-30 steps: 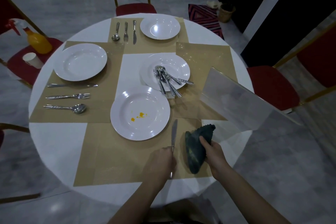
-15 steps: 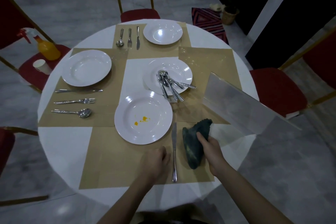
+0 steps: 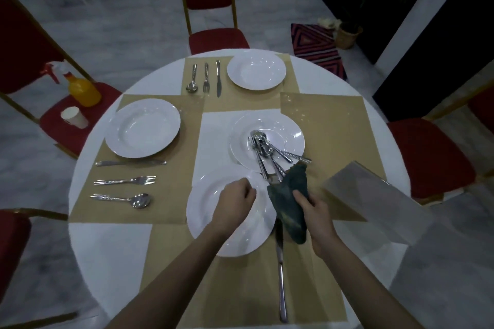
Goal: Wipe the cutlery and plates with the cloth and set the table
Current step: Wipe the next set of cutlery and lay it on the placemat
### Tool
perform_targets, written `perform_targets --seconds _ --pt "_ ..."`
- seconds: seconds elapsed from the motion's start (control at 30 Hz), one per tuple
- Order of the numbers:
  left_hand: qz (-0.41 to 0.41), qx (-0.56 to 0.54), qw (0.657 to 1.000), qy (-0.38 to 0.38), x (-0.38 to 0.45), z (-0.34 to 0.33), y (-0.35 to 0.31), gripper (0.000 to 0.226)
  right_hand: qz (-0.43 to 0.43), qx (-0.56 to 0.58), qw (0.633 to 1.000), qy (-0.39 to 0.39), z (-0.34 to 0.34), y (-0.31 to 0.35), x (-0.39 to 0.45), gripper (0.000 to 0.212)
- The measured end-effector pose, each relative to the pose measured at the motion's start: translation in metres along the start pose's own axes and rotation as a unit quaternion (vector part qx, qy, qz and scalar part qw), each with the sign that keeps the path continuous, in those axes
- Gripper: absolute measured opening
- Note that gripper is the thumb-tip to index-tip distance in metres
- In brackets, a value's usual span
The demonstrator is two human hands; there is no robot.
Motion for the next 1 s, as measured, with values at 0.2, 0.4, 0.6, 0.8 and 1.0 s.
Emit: perform_targets --seconds 0.2,0.4,0.6,0.8,1.0 --pt "0.007 0.067 0.997 0.029 0.088 -0.018 -0.016 0.019 -0.010 0.008 1.000 -0.010 -0.008 0.003 0.005 0.012" --pt "0.042 0.112 0.991 0.052 0.113 -0.036 -0.008 0.023 -0.020 0.043 0.999 -0.016 -0.009 -0.009 -0.003 0.016" --pt "0.155 -0.002 0.985 0.072 0.128 -0.039 0.001 0.017 -0.022 0.048 0.998 -0.035 -0.005 -0.012 -0.003 0.021" --pt "0.153 -0.120 0.980 0.043 0.100 -0.016 0.009 0.030 -0.028 0.070 0.997 -0.025 -0.002 -0.007 -0.003 0.026" --pt "0.067 -0.259 0.958 0.107 -0.003 0.008 -0.004 0.020 -0.051 0.133 0.989 0.031 -0.012 -0.004 -0.011 0.030"
Point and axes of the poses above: each hand's wrist, its own x-axis towards the middle knuckle, its own z-axis out of the back of the hand, y = z × x, the point moved 2 cm from there along x, towards the middle knuckle, and after that the axes turned 3 degrees about x, right-handed, at the moved point
